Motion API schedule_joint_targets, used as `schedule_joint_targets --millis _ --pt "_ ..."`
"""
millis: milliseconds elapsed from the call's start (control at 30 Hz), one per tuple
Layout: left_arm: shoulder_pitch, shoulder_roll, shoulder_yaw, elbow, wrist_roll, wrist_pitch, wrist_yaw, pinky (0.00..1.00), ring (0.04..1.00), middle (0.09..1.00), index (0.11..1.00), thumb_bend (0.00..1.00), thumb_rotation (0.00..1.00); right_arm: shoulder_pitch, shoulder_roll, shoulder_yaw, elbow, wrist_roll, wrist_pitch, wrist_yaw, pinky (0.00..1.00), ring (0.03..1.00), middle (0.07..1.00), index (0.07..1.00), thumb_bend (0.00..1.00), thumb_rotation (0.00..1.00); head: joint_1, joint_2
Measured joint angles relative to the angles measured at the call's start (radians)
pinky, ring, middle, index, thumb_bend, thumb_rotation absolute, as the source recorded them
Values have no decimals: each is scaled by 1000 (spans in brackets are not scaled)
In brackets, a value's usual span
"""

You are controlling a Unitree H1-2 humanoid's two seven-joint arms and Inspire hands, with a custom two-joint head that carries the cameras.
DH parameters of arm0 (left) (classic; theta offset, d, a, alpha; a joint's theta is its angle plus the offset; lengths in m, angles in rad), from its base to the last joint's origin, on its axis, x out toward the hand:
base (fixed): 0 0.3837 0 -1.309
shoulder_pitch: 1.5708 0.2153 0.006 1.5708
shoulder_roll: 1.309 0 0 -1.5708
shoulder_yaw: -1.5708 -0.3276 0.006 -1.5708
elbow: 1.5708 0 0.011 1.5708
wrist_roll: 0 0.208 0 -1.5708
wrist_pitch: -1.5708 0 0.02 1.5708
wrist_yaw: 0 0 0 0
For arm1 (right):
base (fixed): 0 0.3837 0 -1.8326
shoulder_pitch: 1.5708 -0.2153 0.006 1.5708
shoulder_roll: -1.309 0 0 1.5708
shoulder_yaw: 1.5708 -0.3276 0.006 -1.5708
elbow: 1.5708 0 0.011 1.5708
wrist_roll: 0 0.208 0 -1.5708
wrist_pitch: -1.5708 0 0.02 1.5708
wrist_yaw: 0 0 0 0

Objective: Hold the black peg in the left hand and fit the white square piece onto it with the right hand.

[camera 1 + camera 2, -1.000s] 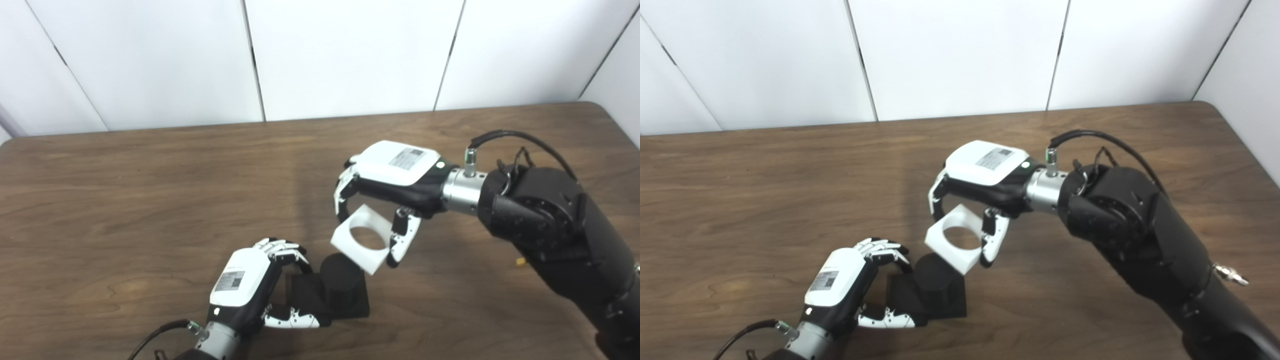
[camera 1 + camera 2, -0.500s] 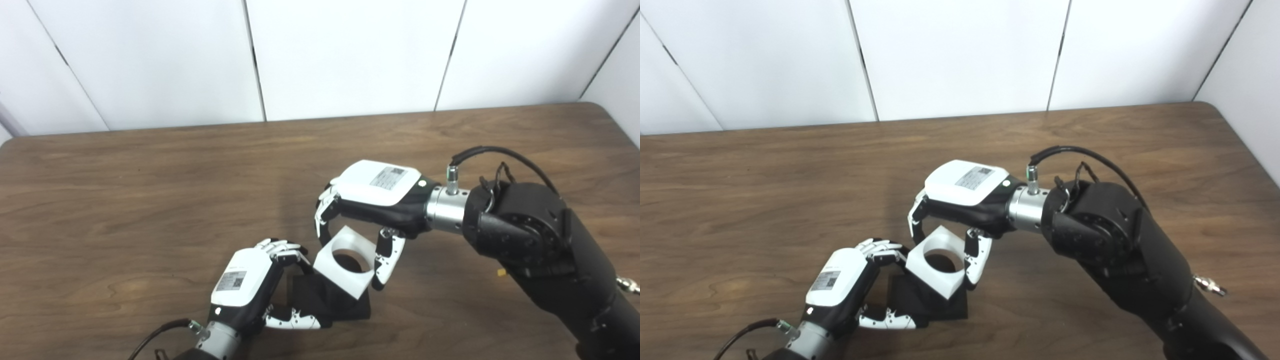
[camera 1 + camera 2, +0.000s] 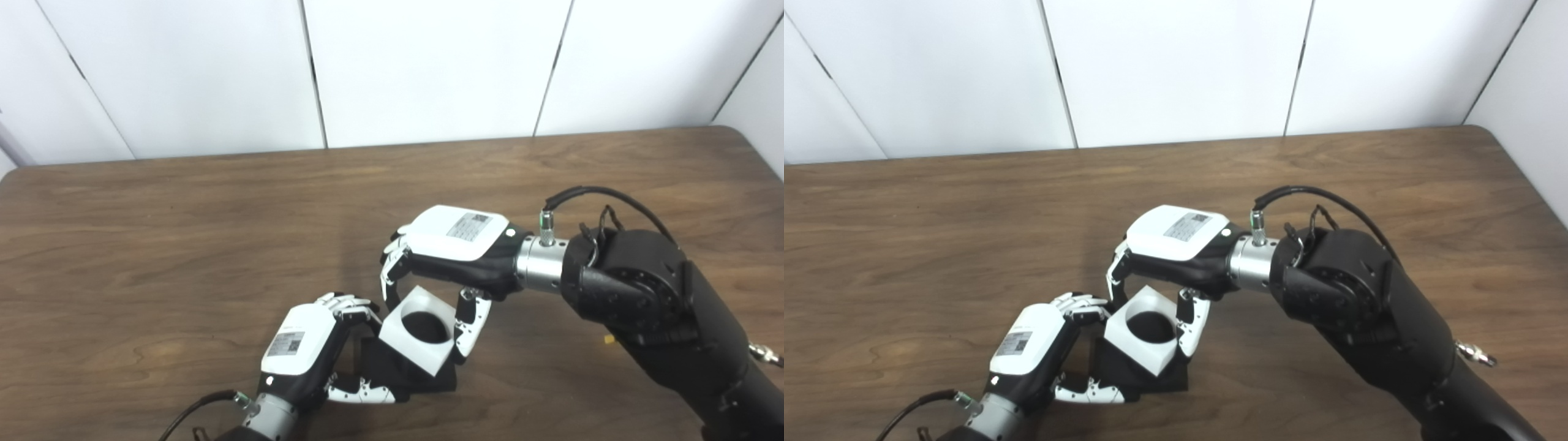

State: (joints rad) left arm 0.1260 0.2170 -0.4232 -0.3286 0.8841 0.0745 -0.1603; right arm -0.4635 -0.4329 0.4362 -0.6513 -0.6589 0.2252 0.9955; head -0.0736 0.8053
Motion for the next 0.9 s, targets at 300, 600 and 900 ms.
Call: schedule_joint_targets --millis 300,600,900 --pt "0 -2 0 0 0 0 0 894 829 771 488 514 60 1 5 22 0 -32 -7 0 932 848 724 483 523 132 2 3" --pt "0 -5 -1 0 0 -1 0 890 829 770 488 515 60 16 7 81 -1 -126 -62 2 979 862 745 485 522 130 2 8" --pt "0 -13 -9 0 3 -3 -4 885 828 768 488 515 60 48 8 106 0 -217 -152 9 944 853 751 490 523 151 0 6"
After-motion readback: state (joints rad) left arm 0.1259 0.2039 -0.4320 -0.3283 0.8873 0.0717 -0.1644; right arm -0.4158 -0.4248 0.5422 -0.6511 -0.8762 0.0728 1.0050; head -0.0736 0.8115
